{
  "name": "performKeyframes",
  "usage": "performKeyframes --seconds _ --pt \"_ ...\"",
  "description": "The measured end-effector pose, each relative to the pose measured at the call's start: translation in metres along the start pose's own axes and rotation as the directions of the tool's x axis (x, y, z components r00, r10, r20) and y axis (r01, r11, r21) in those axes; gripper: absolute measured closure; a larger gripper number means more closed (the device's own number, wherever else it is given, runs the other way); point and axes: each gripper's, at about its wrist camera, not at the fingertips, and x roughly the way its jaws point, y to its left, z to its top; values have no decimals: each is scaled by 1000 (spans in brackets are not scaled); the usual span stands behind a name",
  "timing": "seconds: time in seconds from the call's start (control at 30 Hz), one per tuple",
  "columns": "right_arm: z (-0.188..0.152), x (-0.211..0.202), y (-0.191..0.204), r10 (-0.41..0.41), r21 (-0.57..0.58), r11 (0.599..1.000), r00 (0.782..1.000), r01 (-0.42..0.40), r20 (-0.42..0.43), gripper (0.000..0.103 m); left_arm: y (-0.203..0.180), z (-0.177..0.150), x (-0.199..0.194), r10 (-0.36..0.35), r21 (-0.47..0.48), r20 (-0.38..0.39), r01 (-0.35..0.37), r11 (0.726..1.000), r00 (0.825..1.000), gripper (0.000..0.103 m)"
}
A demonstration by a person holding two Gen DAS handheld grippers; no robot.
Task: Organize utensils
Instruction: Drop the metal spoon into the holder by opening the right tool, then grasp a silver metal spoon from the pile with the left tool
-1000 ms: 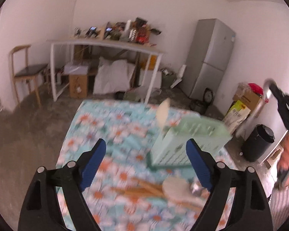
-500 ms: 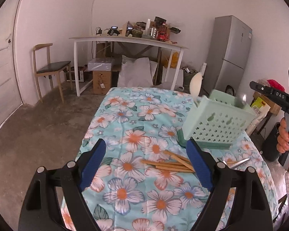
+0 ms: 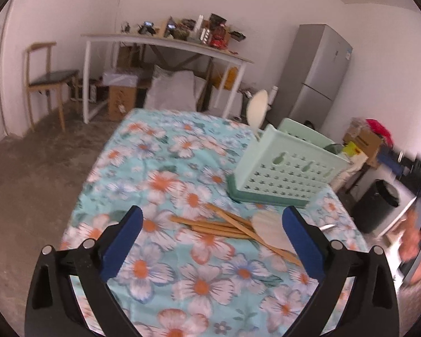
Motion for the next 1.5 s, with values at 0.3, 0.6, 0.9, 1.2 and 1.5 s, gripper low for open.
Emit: performKeyframes --seconds 0.3,0.6,0.9,1.2,1.5 --pt "-83 19 -20 -43 156 985 975 78 -216 49 -9 -5 15 -63 -87 -88 55 995 994 6" --pt "-90 15 -28 -50 173 981 975 89 -217 49 -50 -4 25 -107 -9 -131 107 994 986 6" --pt "-96 19 -42 9 216 975 974 41 -225 49 -98 -6 60 -147 92 -166 164 982 975 14" --pt "-105 22 -52 62 226 974 969 -6 -241 49 -102 -24 109 -173 45 -275 192 980 946 57" --pt "-101 25 -53 80 220 975 968 -27 -238 49 -108 -19 118 -155 77 -289 184 980 945 71"
